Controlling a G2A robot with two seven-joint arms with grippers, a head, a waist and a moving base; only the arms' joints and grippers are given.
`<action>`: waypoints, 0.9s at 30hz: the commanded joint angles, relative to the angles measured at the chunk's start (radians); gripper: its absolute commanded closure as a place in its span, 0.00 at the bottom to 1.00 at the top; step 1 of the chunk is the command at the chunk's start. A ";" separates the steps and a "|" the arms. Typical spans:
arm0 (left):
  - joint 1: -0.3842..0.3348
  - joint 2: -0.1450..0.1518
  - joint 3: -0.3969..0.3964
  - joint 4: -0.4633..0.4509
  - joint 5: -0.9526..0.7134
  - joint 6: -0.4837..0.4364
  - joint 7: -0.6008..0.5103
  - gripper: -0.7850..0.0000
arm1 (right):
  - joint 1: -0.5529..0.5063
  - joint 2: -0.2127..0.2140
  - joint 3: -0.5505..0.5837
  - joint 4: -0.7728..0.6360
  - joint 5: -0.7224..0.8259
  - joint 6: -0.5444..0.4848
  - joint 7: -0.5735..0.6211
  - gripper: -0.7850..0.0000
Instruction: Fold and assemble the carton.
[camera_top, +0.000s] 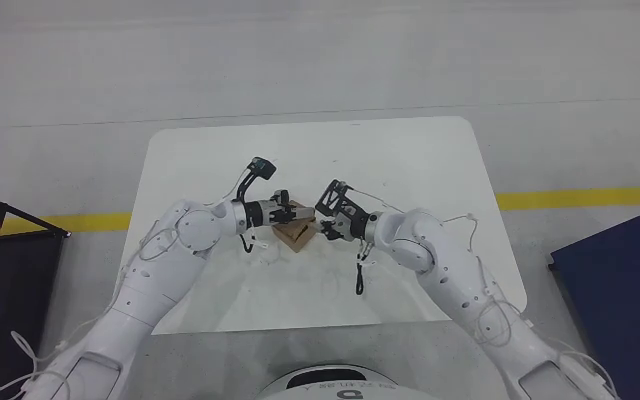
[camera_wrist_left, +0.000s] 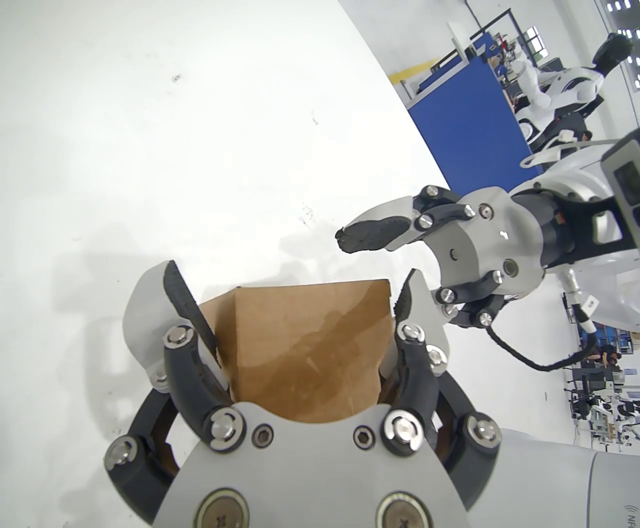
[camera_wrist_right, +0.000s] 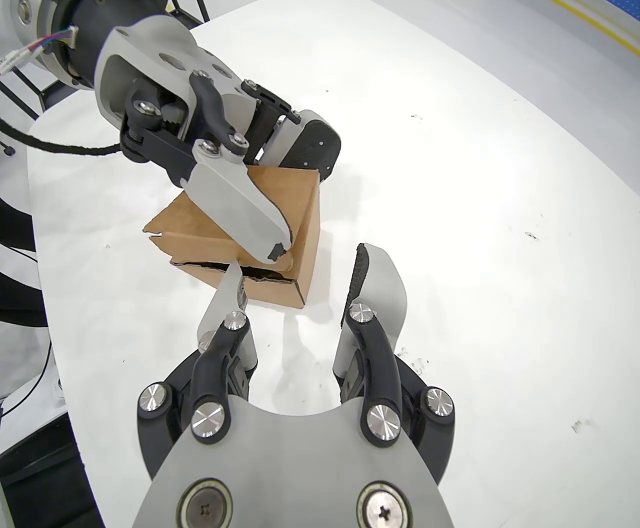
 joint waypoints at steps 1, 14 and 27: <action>0.000 0.000 0.002 -0.001 0.003 -0.001 -0.003 0.00 | 0.006 -0.002 -0.002 0.008 0.006 0.001 -0.003 0.48; -0.004 -0.001 0.018 -0.010 0.112 0.014 0.016 0.00 | 0.004 0.000 0.005 0.025 0.006 0.011 0.011 0.47; -0.006 -0.004 0.038 -0.005 0.213 0.037 0.031 0.00 | -0.097 0.031 0.095 -0.073 -0.017 0.002 0.020 0.44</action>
